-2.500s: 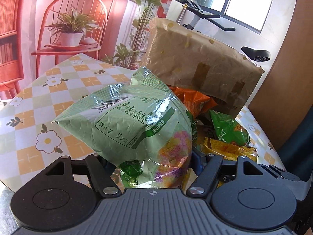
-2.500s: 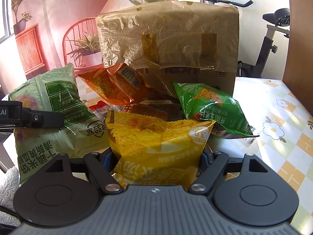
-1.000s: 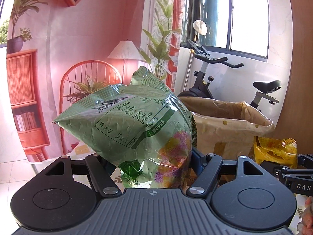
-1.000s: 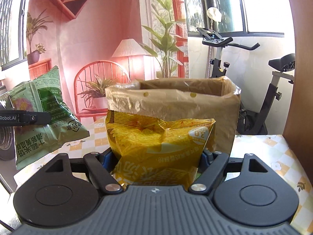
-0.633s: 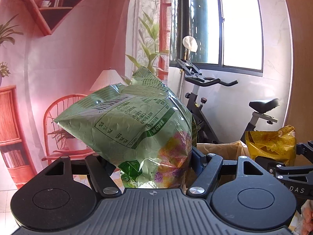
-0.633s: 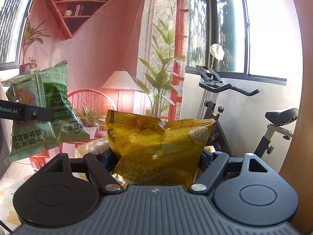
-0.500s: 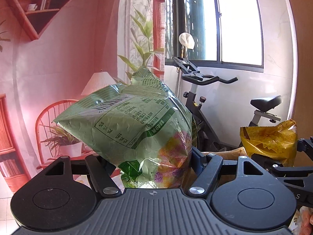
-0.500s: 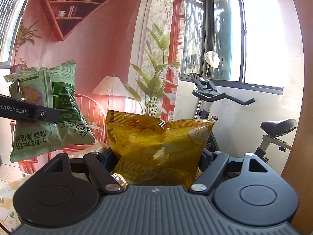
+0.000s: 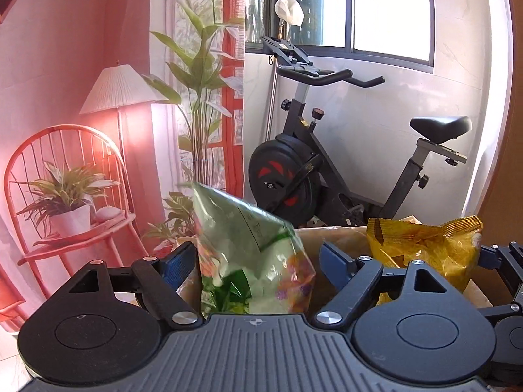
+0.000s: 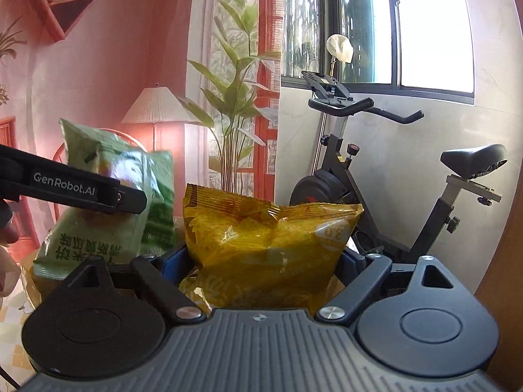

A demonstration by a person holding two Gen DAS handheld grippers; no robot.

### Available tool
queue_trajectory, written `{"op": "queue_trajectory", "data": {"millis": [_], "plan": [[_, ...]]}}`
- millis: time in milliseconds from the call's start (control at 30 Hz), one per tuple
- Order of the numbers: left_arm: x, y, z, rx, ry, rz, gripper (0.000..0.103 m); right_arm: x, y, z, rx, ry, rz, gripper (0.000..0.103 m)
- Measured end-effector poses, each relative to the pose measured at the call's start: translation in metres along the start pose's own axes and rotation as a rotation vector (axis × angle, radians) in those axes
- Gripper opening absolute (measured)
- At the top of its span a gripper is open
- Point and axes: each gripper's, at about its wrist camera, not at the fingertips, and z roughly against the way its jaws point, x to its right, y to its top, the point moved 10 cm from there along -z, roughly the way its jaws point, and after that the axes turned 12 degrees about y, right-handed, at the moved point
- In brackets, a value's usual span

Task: Organize snacks
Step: 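Lift both bags over the box and release them inside, then grasp the green chip bag with the right tool while the left tool grasps the orange bag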

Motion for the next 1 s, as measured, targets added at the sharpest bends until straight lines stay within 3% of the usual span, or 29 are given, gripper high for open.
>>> {"op": "queue_trajectory", "data": {"millis": [267, 367, 467, 700, 1000], "plan": [[-0.029, -0.005, 0.014, -0.002, -0.010, 0.056, 0.087, -0.009, -0.002, 0.022, 0.017, 0.045, -0.023, 0.097], [-0.046, -0.013, 0.032, -0.011, 0.016, 0.067, 0.087, -0.019, -0.004, 0.038, 0.023, 0.096, -0.018, 0.097], [-0.063, -0.027, 0.055, -0.013, -0.006, 0.092, 0.087, -0.031, -0.013, 0.058, 0.020, 0.134, -0.009, 0.096], [-0.108, -0.081, 0.102, -0.020, 0.000, 0.061, 0.087, -0.048, -0.060, 0.104, 0.009, 0.182, -0.030, 0.096], [-0.140, -0.173, 0.129, -0.086, 0.021, 0.114, 0.087, -0.056, -0.130, 0.123, -0.035, 0.148, -0.024, 0.096]]}}
